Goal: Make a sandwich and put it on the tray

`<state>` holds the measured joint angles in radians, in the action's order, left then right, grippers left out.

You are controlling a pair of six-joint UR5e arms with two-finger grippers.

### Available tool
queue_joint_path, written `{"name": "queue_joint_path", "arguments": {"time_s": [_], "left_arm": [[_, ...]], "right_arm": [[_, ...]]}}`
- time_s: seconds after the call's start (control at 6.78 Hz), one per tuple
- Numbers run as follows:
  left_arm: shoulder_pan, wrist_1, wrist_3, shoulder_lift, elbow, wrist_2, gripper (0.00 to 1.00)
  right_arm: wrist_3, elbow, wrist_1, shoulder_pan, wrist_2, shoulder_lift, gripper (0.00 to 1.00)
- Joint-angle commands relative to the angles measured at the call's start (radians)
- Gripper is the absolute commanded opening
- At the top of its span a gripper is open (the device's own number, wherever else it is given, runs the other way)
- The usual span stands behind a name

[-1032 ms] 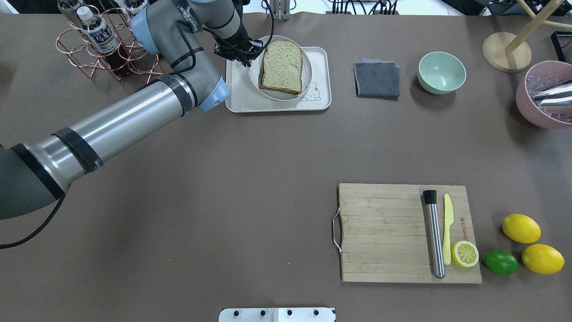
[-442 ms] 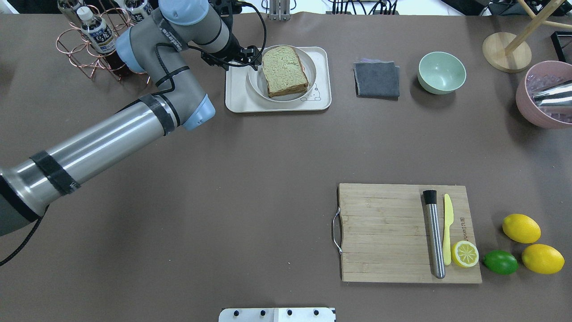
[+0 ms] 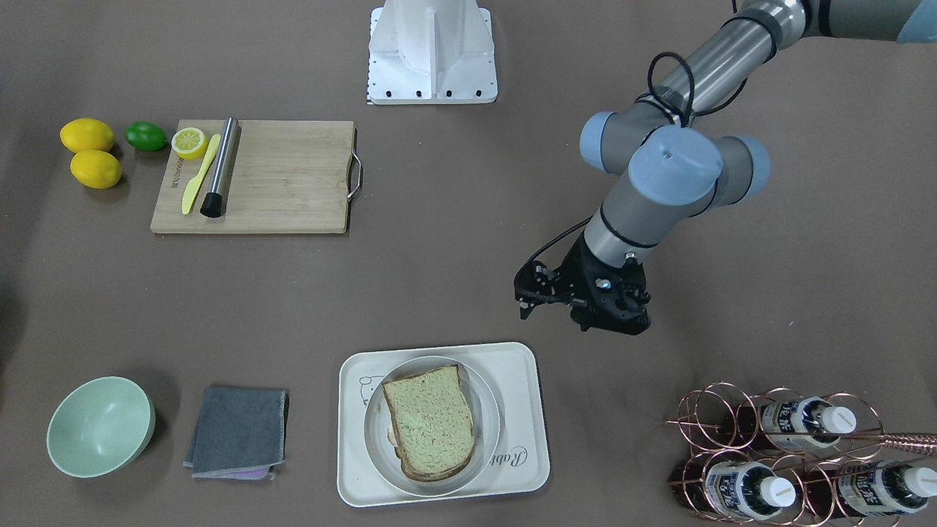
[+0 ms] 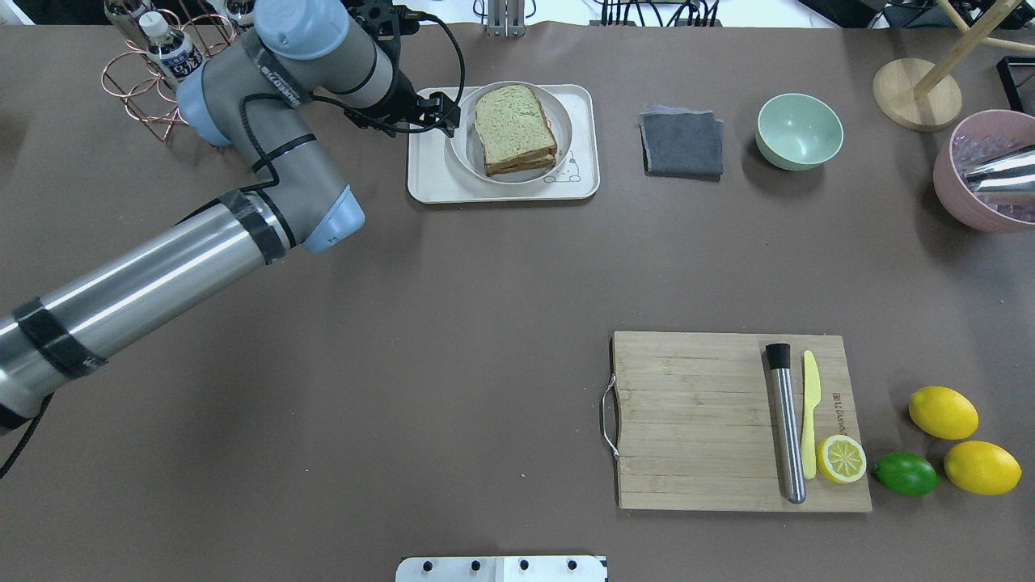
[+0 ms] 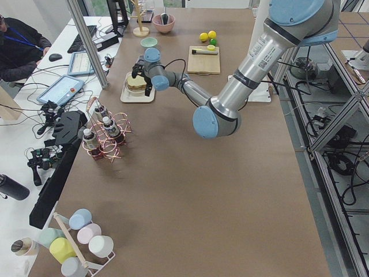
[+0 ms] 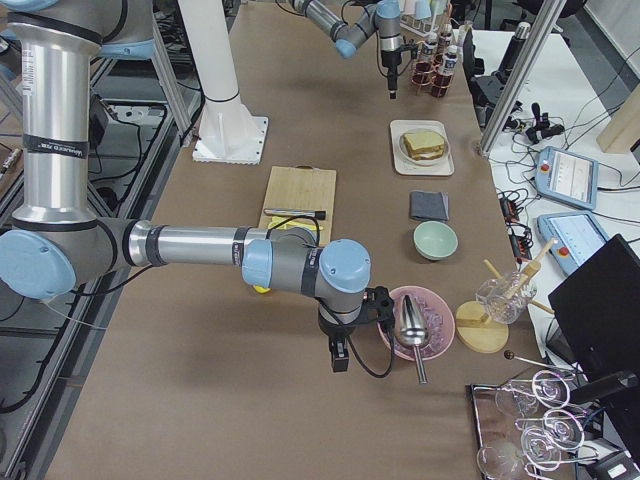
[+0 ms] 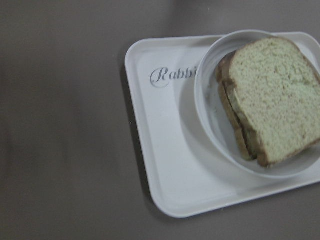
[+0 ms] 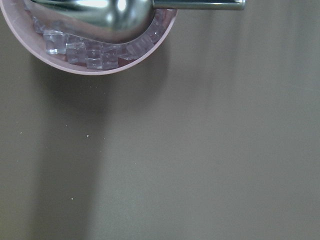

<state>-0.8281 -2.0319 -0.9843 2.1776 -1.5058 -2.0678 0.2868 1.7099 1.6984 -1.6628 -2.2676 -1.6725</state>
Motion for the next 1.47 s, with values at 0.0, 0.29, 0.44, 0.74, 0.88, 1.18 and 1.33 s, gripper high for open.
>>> {"name": "queue_joint_path", "arguments": {"time_s": [0.0,0.29,0.44,0.74,0.88,1.18,1.33], "left_arm": [[-0.006,0.071,0.068,-0.311,-0.315,0.000,0.99],[-0.084,0.065,0.271,-0.592,-0.465,-0.011,0.99],[-0.162,0.017,0.377,-0.705,-0.467,-0.052,0.99],[-0.491,-0.028,0.812,-0.827,-0.353,-0.359,0.99],[-0.623,-0.015,0.993,-0.823,-0.241,-0.432,0.99],[-0.693,0.185,1.137,-0.779,-0.237,-0.433,0.99],[-0.733,0.337,1.255,-0.727,-0.235,-0.420,0.99]], "right_arm": [[0.000,-0.004,0.001,0.000,-0.001,-0.001,1.00],[0.002,-0.006,0.001,0.000,-0.001,-0.012,1.00],[0.002,-0.006,0.001,0.000,-0.001,-0.015,1.00],[0.003,-0.006,0.001,0.000,-0.001,-0.019,1.00],[0.003,-0.006,0.001,0.000,0.000,-0.019,1.00],[0.005,-0.006,0.001,0.000,0.002,-0.019,1.00],[0.005,-0.006,0.001,0.000,0.002,-0.019,1.00]]}}
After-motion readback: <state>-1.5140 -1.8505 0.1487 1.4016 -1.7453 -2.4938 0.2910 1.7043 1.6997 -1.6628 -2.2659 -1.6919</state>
